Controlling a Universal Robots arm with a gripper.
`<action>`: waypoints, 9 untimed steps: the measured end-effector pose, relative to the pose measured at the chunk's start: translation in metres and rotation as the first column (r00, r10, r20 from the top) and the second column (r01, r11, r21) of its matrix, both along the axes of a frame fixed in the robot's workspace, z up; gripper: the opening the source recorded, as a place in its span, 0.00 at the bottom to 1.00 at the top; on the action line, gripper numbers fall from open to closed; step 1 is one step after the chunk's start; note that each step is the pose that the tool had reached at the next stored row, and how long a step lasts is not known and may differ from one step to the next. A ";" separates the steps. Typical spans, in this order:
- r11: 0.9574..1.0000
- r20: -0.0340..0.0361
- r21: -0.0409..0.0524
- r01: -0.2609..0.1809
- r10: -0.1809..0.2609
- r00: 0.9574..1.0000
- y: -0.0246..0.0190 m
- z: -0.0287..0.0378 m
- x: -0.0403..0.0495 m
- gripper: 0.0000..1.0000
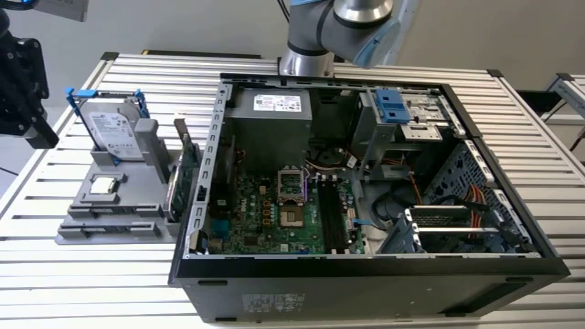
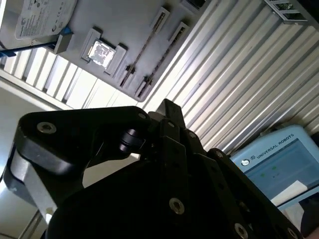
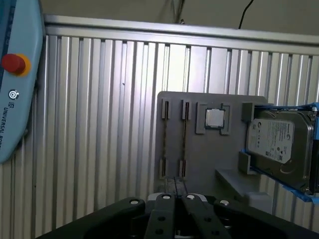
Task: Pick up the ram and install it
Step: 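Pick up the ram and move it above insertion slot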
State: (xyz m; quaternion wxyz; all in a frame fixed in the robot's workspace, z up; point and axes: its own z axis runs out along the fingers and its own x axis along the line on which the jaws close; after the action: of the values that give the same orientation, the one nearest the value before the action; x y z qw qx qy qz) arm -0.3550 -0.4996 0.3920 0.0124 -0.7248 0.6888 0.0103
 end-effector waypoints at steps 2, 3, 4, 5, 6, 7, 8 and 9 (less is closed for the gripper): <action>1.000 0.000 0.000 0.000 0.000 1.000 0.0000 0.0000 0.0000 0.00; 1.000 0.000 0.000 0.000 0.000 1.000 0.0000 0.0000 0.0000 0.00; 1.000 0.000 0.000 0.000 0.000 1.000 0.0000 0.0000 0.0000 0.00; 1.000 0.000 0.000 0.000 0.000 1.000 0.0000 0.0000 0.0000 0.00; 1.000 0.000 0.000 0.000 0.000 1.000 0.0000 0.0000 0.0000 0.00; 1.000 0.000 0.000 0.000 0.000 1.000 0.0000 0.0000 0.0000 0.00; 1.000 0.000 0.000 0.000 0.000 1.000 0.0000 0.0000 0.0000 0.00; 1.000 0.000 0.000 0.000 0.000 1.000 0.0000 0.0000 0.0000 0.00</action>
State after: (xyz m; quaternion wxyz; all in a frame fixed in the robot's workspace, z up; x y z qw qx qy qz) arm -0.3550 -0.4996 0.3920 0.0124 -0.7249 0.6886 0.0102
